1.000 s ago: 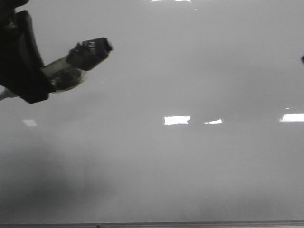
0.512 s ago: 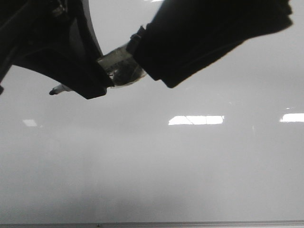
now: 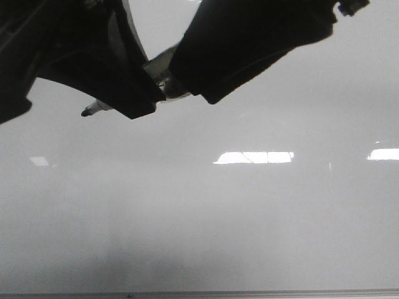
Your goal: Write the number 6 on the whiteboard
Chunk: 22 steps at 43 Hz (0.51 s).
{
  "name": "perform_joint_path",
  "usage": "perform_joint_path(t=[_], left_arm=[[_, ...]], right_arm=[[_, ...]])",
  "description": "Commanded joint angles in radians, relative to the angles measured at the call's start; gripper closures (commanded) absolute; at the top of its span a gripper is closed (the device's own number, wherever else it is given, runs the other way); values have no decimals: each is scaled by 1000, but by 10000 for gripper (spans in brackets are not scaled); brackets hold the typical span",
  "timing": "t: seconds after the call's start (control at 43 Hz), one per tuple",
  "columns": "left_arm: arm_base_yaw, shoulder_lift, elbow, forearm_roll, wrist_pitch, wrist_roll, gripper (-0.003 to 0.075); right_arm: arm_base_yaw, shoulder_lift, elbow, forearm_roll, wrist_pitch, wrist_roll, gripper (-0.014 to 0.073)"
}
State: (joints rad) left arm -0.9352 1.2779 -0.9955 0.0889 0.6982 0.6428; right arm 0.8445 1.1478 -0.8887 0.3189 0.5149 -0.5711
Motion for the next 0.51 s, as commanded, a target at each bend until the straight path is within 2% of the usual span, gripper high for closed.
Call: perform_joint_path(t=[0.0, 0.163, 0.279, 0.326, 0.395, 0.488], left_arm=[[-11, -28, -33, -11, -60, -1, 729], [-13, -28, -33, -17, -60, -1, 729], [-13, -28, -33, -17, -73, -1, 729], [-13, -28, -33, -17, -77, -1, 713], [-13, -28, -33, -17, -85, -1, 650], [-13, -28, -33, -17, -89, -5, 491]], right_arm=[[0, -19, -35, 14, -75, -8, 334], [0, -19, -35, 14, -93, -8, 469], [0, -19, -35, 14, -91, -8, 654], [0, -19, -35, 13, -90, -8, 655], [0, -19, -35, 8, -89, -8, 652], [-8, -30, -30, -7, -71, -8, 652]])
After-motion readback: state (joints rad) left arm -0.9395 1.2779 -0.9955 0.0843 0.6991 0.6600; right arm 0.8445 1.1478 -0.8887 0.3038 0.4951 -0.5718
